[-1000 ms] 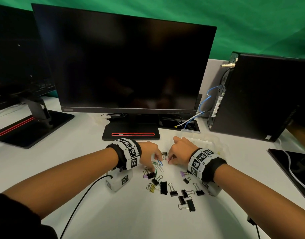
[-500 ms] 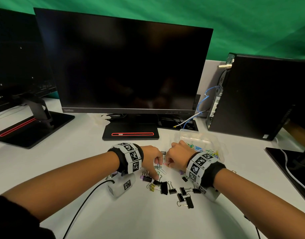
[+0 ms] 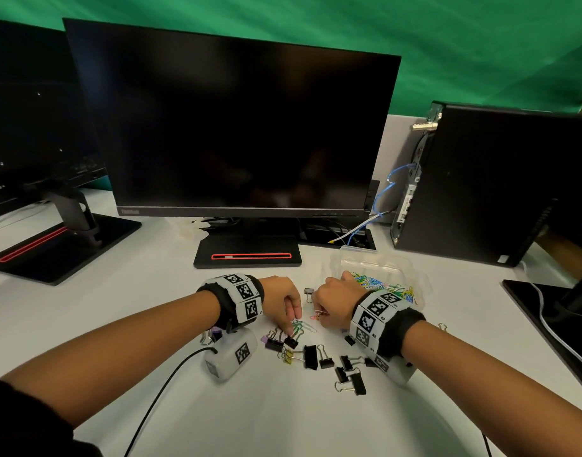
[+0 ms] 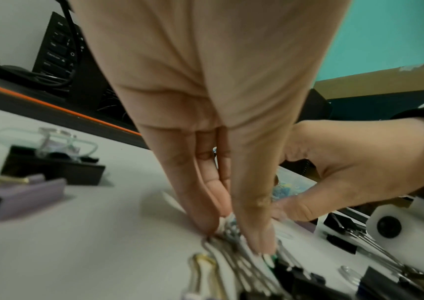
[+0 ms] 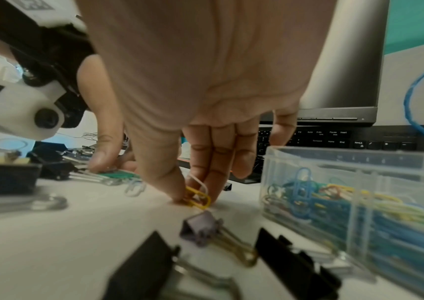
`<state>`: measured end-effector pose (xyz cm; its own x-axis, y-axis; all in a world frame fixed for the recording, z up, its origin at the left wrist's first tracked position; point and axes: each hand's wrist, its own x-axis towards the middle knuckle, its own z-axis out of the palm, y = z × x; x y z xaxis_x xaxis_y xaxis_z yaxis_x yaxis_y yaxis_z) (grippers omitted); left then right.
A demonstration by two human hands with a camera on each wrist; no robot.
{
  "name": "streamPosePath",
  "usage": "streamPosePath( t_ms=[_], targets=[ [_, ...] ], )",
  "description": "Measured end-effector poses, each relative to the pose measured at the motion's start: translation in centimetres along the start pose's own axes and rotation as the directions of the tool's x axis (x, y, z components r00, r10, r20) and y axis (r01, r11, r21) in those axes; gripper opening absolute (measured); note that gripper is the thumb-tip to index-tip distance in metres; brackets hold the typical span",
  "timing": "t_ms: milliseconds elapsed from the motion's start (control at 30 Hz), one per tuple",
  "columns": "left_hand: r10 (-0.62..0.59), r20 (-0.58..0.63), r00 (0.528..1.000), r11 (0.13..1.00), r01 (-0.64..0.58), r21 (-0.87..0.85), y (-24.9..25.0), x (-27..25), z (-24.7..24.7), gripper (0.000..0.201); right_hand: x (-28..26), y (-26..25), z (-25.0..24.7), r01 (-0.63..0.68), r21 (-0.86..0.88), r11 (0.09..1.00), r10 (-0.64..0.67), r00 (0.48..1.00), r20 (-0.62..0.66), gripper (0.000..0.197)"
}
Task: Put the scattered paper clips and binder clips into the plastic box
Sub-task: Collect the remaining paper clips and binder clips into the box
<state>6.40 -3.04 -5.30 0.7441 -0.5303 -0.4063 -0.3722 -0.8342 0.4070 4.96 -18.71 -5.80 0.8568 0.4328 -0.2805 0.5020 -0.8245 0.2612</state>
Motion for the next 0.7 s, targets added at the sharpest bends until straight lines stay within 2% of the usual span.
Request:
streamPosePath(
  t_ms=[100, 267, 500, 700],
  targets=[
    [0.006, 0.022, 1.0, 1.0, -0.007, 0.019, 0.0, -0.5, -0.5, 0.042, 0.0, -0.1, 0.0, -0.008, 0.014, 1.0, 0.008, 1.0, -0.007, 0.031],
    [-0.002, 0.005, 1.0, 0.998, 0.002, 0.065, -0.1, -0.6, -0.3, 0.045, -0.1, -0.7, 0.1, 0.029, 0.196, 0.98, -0.014, 0.997, -0.077, 0.029],
    [-0.021, -0.055, 0.998, 0.995, 0.026, 0.092, -0.3, -0.3, 0.2, 0.027, -0.4, -1.5, -0.3, 0.097, 0.417, 0.904, -0.077, 0.995, -0.064, 0.022],
    [0.027, -0.032, 0.999, 0.983, -0.02, 0.181, 0.1, -1.3, -0.5, 0.042, -0.4, -1.3, -0.5, 0.075, 0.479, 0.874, -0.055, 0.997, -0.057, 0.017]
  ],
)
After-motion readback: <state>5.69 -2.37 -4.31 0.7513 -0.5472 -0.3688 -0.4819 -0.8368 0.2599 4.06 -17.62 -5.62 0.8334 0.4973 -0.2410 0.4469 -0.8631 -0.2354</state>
